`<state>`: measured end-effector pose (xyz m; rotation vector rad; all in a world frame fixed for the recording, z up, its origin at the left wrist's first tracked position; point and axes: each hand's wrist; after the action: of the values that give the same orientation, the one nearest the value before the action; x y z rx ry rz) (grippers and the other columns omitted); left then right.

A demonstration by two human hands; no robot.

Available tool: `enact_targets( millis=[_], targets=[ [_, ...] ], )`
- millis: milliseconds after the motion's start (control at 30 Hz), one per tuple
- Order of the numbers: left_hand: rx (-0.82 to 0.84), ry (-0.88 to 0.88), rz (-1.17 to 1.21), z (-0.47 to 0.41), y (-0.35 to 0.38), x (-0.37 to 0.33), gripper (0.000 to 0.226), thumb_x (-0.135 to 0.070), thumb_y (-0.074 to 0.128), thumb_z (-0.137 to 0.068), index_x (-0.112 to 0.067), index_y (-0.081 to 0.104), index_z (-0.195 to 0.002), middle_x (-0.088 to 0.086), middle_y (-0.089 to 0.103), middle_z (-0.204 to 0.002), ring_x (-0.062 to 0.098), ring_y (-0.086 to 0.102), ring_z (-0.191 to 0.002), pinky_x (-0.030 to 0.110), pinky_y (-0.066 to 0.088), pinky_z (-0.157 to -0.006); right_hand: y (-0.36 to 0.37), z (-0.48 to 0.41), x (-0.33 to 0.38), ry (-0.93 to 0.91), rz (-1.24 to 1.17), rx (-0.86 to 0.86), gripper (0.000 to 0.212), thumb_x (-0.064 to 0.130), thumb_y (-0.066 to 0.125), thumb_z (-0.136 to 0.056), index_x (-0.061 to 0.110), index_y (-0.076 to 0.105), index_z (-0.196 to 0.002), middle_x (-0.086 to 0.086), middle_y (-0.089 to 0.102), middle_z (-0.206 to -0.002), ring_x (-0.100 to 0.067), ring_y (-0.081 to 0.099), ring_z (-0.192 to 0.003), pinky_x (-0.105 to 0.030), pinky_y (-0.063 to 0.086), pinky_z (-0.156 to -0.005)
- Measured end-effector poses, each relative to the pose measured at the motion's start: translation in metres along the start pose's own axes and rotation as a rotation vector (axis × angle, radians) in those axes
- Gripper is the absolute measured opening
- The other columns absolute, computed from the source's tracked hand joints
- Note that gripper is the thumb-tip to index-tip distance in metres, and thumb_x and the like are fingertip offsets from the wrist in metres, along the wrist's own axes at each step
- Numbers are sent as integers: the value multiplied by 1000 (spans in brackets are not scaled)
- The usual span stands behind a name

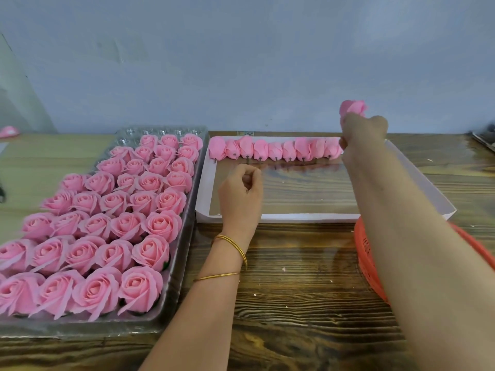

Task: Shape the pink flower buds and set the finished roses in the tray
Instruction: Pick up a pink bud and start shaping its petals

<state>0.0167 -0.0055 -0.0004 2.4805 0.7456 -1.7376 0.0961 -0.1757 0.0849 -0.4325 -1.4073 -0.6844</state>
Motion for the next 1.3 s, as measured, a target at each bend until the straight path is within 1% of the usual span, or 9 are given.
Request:
enact_targets(
  millis=[100,167,367,467,567,667,833,1133,1300],
  targets=[
    [2,-39,61,-2,-1,0,12,-15,56,-95,-16,63,-85,3,65,-78,16,63,-77,17,49,-68,7,28,-3,-35,-3,70,25,22,52,-97,11,47,-75,1,50,-81,-16,46,-72,-24,43,-65],
    [6,-55,118,-2,-2,0,13,-14,55,-95,-16,63,-85,2,64,-75,15,62,-75,22,51,-68,6,49,-14,-51,-32,185,26,11,54,-93,10,43,-69,-4,39,-69,-21,39,-69,-30,36,-65],
    [30,-153,379,-3,-6,-4,9,-26,62,-92,-20,65,-86,-8,63,-72,8,60,-72,29,52,-71,-5,96,-53,-28,-135,428,5,-1,57,-93,-5,59,-95,-17,51,-86,-22,58,-74,-27,54,-77],
    [94,-207,431,-4,-6,-7,38,-51,71,-74,-19,65,-93,-2,68,-91,16,65,-91,38,54,-88,-10,104,-68,6,-168,522,19,0,61,-93,-11,58,-108,-20,53,-97,-19,65,-80,-30,59,-84],
    [214,-241,430,-5,-6,-10,65,-59,74,-61,-13,64,-106,6,69,-106,18,66,-102,37,53,-92,-15,108,-76,-18,-195,630,9,2,63,-93,-4,64,-99,-20,60,-95,-25,67,-87,-34,58,-87],
    [328,-238,428,-5,-6,-11,54,-43,78,-69,-9,65,-109,7,69,-106,18,66,-101,31,55,-85,-20,108,-82,-38,-199,725,15,0,61,-93,-1,67,-106,-24,68,-104,-29,69,-96,-35,57,-88],
    [376,-192,425,-4,-5,-11,16,-16,79,-77,-15,70,-91,-9,72,-76,2,68,-78,13,51,-64,-27,105,-88,-45,-220,906,29,-10,57,-90,12,75,-97,-10,74,-98,-21,70,-97,-29,57,-81],
    [406,-216,442,-3,-6,-13,27,-8,79,-76,-9,71,-101,-4,74,-85,9,70,-85,23,57,-69,-31,103,-98,13,-243,967,34,-15,54,-89,3,55,-118,-7,74,-103,-20,69,-102,-34,57,-85],
    [398,-238,409,-3,-5,-12,12,-13,78,-77,-18,73,-88,-1,74,-81,16,70,-86,28,58,-70,-32,101,-99,-13,-178,947,48,-5,64,-86,0,49,-131,-16,70,-117,-28,65,-114,-41,53,-97]
  ],
)
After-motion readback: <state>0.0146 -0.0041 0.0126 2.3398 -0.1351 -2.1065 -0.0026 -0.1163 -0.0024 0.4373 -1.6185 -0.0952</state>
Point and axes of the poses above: each hand's wrist, its own z-axis away from the middle knuckle, its own y-axis out of the palm, x = y × z
